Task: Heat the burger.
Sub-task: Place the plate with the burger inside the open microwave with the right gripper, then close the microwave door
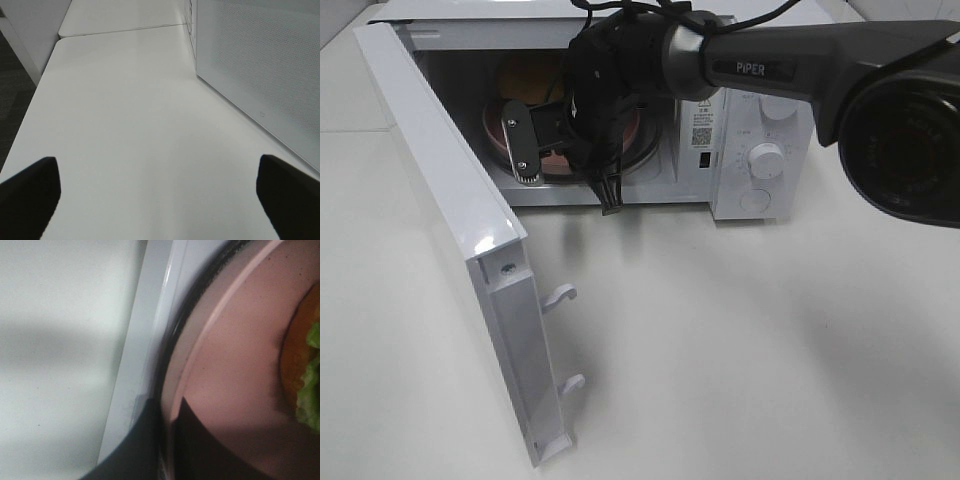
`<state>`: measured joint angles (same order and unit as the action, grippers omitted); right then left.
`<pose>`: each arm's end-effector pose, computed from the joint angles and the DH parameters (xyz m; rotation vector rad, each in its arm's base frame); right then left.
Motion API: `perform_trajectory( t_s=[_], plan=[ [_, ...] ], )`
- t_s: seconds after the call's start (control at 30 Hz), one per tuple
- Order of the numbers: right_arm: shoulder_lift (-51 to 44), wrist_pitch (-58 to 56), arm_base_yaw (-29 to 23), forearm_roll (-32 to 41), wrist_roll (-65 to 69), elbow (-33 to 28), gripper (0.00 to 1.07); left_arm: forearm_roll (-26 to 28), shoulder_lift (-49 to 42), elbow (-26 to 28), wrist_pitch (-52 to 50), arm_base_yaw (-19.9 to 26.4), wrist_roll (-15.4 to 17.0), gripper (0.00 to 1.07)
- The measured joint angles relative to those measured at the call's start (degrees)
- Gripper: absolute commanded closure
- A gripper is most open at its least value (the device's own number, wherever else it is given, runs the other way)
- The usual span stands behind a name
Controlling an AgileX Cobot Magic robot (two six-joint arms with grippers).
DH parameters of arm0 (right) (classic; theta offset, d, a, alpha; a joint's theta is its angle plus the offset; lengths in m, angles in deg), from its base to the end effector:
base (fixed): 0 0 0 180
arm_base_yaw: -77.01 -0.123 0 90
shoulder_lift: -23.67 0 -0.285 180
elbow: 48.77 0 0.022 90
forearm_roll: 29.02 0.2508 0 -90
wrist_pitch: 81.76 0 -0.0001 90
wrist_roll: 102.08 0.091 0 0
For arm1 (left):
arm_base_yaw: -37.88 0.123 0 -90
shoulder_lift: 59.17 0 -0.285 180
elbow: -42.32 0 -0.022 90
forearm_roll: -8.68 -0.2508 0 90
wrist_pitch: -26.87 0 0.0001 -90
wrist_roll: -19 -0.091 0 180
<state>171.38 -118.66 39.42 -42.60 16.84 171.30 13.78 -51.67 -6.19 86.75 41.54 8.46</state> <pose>0.4356 0.3191 0.1475 -2.0469 1.5161 -0.4189 -0.0048 -0.0073 0.2791 0.1248 2.0160 0.0511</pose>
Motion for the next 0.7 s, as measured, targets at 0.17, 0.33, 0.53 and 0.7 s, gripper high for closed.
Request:
perform_trajectory(
  t_s=[0.17,0.33,0.53,0.7],
  plan=[
    [0.0,0.1,0.0,0.2,0.4,0.1,0.92,0.0,0.0,0.0,0.0,0.0,0.0,0.07],
    [0.0,1.2,0.0,0.2,0.5,0.3,0.68,0.0,0.0,0.0,0.0,0.0,0.0,0.07],
    [-0.2,1.0,0.0,0.7,0.5,0.7,0.50,0.0,0.0,0.0,0.0,0.0,0.0,0.07],
    [-1.1,-1.3,0.0,1.1,2.0,0.7,0.40,0.0,0.0,0.0,0.0,0.0,0.0,0.07]
  ],
)
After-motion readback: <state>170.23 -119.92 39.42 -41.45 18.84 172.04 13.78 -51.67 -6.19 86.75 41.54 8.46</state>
